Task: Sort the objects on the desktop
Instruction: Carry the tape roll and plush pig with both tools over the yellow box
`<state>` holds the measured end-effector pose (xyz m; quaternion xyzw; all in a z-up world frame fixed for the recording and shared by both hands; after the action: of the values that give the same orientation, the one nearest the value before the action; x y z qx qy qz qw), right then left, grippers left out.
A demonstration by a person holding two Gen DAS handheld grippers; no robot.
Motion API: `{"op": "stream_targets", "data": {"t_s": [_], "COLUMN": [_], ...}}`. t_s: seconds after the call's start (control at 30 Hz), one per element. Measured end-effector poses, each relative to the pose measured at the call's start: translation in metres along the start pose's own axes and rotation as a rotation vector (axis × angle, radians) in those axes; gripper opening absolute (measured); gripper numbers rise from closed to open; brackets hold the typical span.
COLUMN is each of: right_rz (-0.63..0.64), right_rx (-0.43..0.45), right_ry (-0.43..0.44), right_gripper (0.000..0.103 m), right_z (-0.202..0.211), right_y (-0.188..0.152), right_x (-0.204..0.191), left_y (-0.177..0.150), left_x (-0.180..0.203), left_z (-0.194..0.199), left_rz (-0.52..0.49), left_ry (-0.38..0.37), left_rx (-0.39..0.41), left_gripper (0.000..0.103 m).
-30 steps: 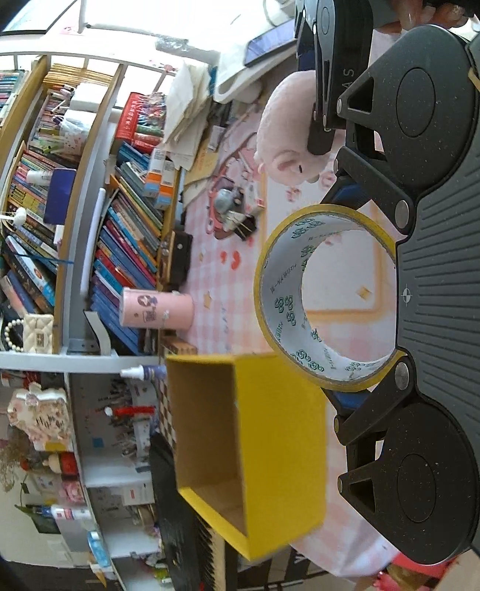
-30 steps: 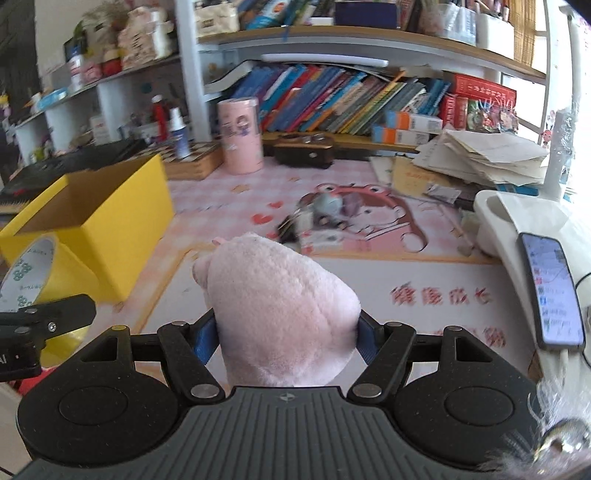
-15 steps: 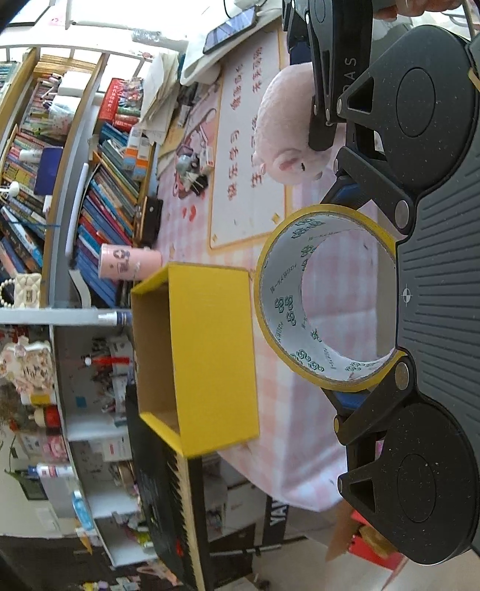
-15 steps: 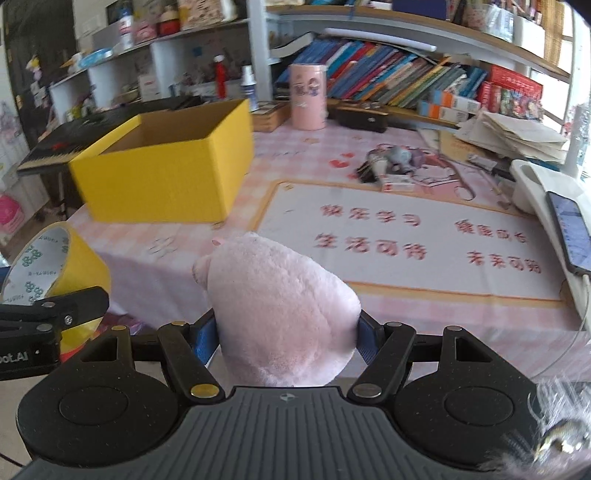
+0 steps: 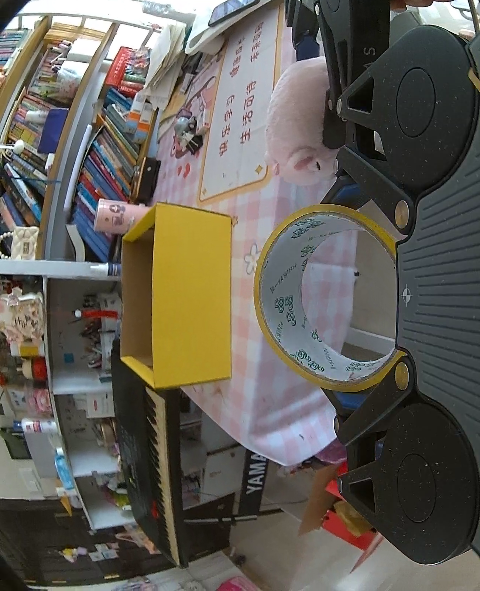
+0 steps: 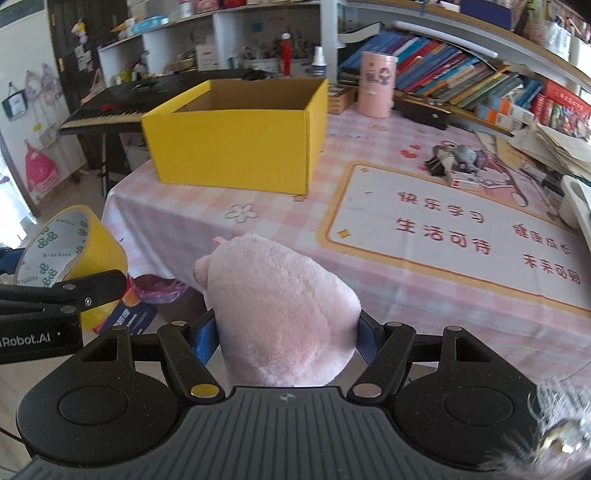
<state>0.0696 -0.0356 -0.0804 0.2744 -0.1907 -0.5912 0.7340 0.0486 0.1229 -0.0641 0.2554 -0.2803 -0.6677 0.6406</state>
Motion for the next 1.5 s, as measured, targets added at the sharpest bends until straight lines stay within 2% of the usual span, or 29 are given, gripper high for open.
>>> {"op": "stream_targets", "data": {"t_s": [0.5,0.97,1.27,1.5], "right_rz": [0.052,0.108,0.076,0.058], "right_rx": [-0.022,-0.01,0.021,0.13], "right_ry": [0.056,0.109,0.132,0.127], "right_gripper": [0.069,0.069,0.069,0.069], "right_z": [-0.012,-0.023,-0.03,-0.026], "right_y": [0.002,0.024,0.054,0.108], "right_x": [-0.039,-0.066,-0.062,-0.045], "left_y": [-0.006,0.007,0.038,0.088], "left_x": [-0.038,-0.064,-0.071,-0.071], "left_z": [0.006,0.009,0.006,-0.008], "left_rz": [0.041,0.096,0.094,0.081], "left_ry": [0.046,0.083,0.097,0.118], "left_rx": [0.002,0.028,0.082,0.149], "left_gripper": [0.09,0.09,0.09,0.09]}}
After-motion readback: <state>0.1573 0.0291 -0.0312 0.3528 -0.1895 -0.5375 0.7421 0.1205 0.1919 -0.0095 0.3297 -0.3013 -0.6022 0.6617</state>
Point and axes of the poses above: each gripper's, at about its wrist camera, not at the fingertips, and z roughly against the way its jaws point, x to its right, y to its top, the point moved 9 cm from there along -z, roughly the way its jaws point, and after that the axes turned 5 degrees about -x, right-handed, at the moved point
